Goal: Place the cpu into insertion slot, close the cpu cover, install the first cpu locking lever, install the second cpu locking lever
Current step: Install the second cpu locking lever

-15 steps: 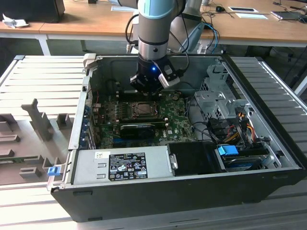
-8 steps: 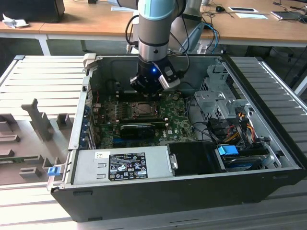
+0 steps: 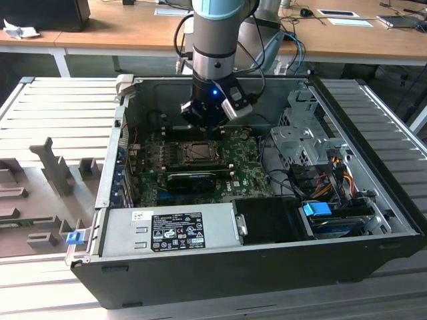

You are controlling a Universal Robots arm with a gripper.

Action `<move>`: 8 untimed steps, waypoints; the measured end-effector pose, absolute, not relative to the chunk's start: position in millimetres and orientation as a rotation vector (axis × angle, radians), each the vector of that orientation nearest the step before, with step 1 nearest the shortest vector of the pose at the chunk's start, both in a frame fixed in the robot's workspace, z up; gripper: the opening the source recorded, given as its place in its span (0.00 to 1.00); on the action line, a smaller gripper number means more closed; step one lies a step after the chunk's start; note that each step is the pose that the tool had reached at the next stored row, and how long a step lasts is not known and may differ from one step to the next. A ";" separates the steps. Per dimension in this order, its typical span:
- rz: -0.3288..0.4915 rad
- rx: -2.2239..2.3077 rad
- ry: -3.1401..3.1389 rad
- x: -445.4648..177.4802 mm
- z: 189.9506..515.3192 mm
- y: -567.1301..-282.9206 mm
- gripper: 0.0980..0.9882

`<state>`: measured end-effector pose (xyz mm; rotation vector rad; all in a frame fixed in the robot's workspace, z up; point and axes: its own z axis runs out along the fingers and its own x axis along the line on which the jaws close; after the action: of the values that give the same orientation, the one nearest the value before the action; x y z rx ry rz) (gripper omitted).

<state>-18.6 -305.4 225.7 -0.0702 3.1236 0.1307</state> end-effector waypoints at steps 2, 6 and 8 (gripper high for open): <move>0.131 -0.070 3.124 -18.8 225.6 -313.6 0.01; 0.130 -0.070 3.124 -18.9 235.7 -319.5 0.01; 0.131 -0.070 3.124 -18.9 238.6 -320.9 0.01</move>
<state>-18.9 -320.9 238.6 -0.0701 3.1236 0.1308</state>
